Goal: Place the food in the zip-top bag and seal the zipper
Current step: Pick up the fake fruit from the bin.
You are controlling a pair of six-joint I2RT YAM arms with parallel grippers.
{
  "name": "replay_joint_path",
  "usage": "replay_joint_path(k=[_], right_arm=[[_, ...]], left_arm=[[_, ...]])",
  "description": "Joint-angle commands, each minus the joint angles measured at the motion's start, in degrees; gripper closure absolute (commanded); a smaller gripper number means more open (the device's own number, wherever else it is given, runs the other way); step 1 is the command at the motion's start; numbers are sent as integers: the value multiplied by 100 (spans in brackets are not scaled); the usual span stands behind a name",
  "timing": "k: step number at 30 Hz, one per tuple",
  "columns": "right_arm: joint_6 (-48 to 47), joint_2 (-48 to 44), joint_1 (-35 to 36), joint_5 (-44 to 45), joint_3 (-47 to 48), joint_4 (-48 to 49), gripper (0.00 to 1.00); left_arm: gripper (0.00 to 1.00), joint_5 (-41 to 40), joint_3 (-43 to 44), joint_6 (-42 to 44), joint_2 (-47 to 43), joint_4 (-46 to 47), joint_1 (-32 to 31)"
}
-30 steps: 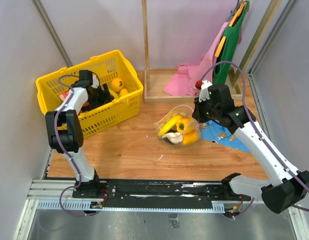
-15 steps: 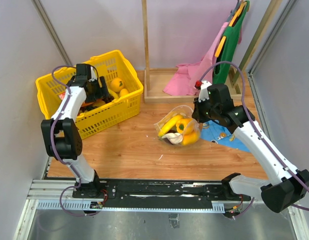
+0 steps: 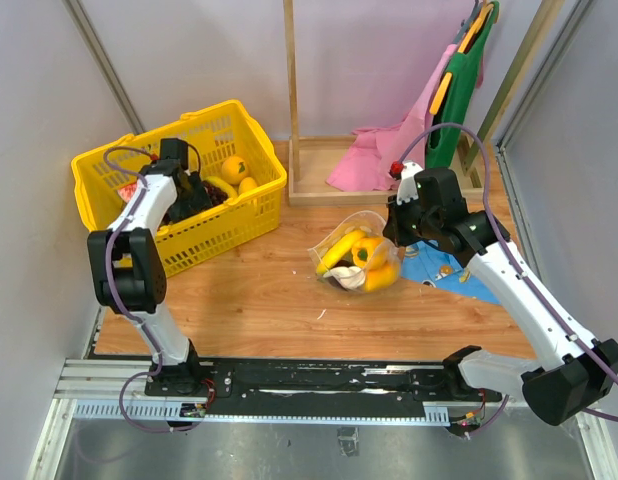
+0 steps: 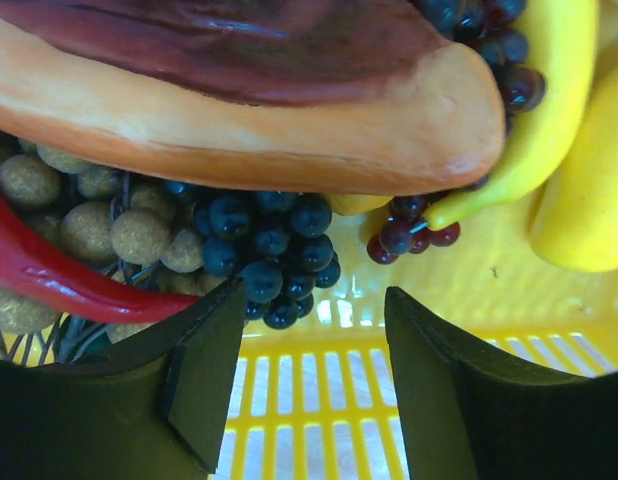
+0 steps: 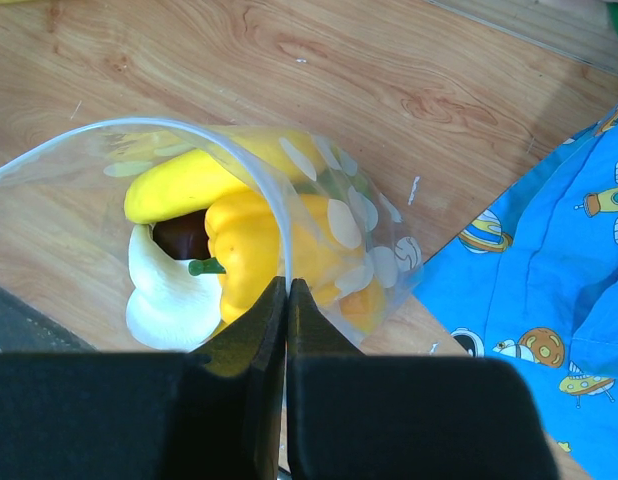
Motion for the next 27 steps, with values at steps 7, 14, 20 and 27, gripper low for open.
replay_joint_path(k=[7,14,20,27], right_arm=[[109,-93,79,-64,55,-40,99],[133,-95,79,-85,19,-17,99],[152,-104,79,-95,-8,1,99],[153,-153,79,-41,49,-51,99]], left_arm=[[42,-198,-468,-230,553,357,7],[37,-336,-486,-255,780,505,7],[58,-327,-589,-199,743,740,7],[80,-324,-528,-90,105,494,7]])
